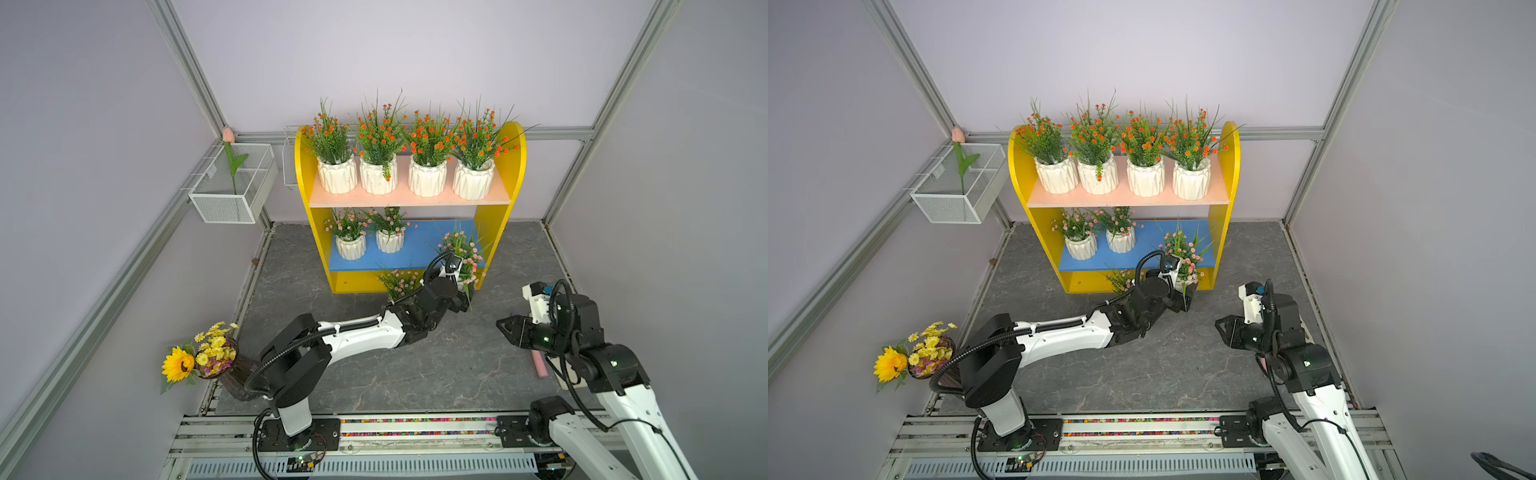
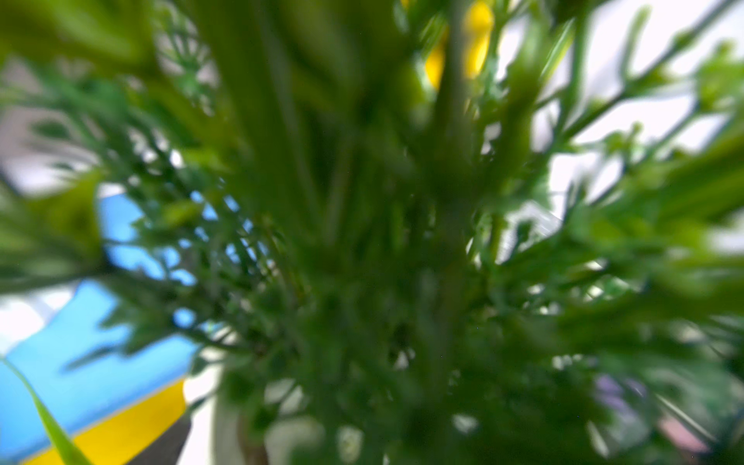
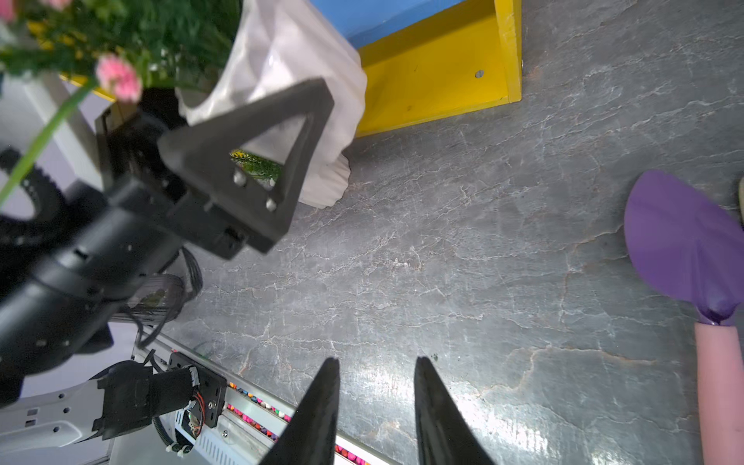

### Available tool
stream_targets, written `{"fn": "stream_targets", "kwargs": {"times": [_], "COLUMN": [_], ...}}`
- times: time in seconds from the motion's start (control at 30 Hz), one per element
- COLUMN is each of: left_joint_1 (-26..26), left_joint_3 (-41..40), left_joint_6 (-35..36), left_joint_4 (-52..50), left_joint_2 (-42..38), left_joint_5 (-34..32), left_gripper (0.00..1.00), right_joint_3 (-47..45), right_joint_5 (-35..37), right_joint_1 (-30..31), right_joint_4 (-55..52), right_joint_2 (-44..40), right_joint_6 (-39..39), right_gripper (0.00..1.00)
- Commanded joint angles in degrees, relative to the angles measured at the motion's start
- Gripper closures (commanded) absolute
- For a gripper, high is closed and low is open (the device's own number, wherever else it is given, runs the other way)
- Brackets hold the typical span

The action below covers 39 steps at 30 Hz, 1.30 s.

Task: Place the baby's breath potted plants on the rack by color
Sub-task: Pick up the baby's breath potted plant from the center of the board, then place the baby's breath potted plant on the rack.

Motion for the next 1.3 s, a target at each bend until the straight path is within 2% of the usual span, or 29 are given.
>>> {"fn": "stream_targets", "kwargs": {"times": [0.0,0.5,0.8,1.27], "left_joint_1": [1.60,8.98,12.52,14.33], "left_joint_3": [4.46,21.36,27.09,35.56], "left_joint_6": [-1.34,-0.31,-2.73,-3.36], "left_joint_4": [-2.02,-9.46,-10.35,-14.45], "left_joint_2": [1.18,10.12,15.22,21.87], "left_joint_5": [-0.87,-1.64,-3.89,-7.83], "left_gripper": [0.46,0.46,0.45,0.44], "right_joint_3": [-0.92,-0.52,-0.57,-0.65], "right_joint_5": [0.44,0.40,0.30,-0.06], "right_joint_1": [-0.46,-0.47,-0.50,-0.47], "right_joint_4": [-1.84,-3.61,-3.66,-3.46], "right_joint_2": [-1.01,-3.43,-3.79,-3.97], "right_joint_6": [-0.89,-0.69,-0.80,-0.93], "right_gripper": [0.65,0.64,0.64,0.64]}}
